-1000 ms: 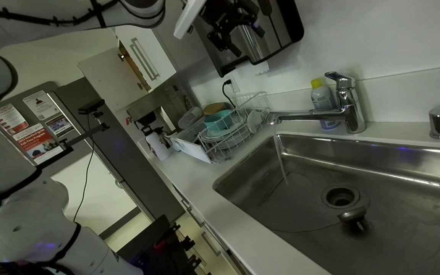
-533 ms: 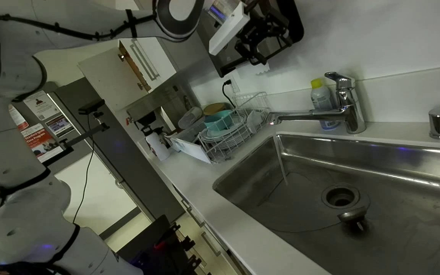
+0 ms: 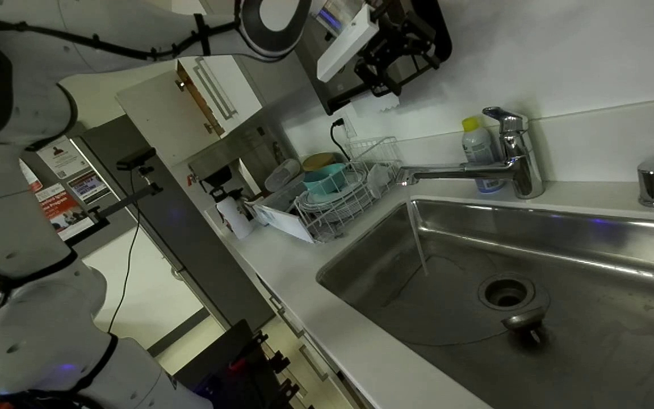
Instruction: Close the tap and put the stopper on the opening
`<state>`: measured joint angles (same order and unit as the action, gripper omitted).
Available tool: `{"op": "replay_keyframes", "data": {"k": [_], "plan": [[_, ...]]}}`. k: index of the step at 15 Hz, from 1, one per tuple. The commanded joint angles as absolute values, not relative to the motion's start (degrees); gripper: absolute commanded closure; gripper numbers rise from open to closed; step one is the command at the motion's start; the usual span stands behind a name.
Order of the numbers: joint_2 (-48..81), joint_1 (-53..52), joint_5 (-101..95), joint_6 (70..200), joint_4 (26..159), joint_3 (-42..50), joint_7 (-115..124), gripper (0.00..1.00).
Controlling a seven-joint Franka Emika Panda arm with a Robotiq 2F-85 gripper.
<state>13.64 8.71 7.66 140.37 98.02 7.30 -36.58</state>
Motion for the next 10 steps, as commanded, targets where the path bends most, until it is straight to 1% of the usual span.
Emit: {"op": "replay_keyframes", "data": {"k": [1,5,6,7,9,10], "plan": [[20.24,11.49,9.43,137.95,90.04,5.06,-35.93,0.00],[26.09,13.34,8.74,138.16,83.97,3.55,-34.36,0.00],[27.40,13.78,8.76,137.91,82.55,3.09,-33.82,0.25],[28.71,14.12,8.67,138.06,81.24,2.69,-33.57,0.26],[30.83,14.89,8.74,138.40,79.03,1.70,-32.91,0.41],[31.85,15.17,8.64,138.54,77.91,1.36,-32.61,0.51]]}}
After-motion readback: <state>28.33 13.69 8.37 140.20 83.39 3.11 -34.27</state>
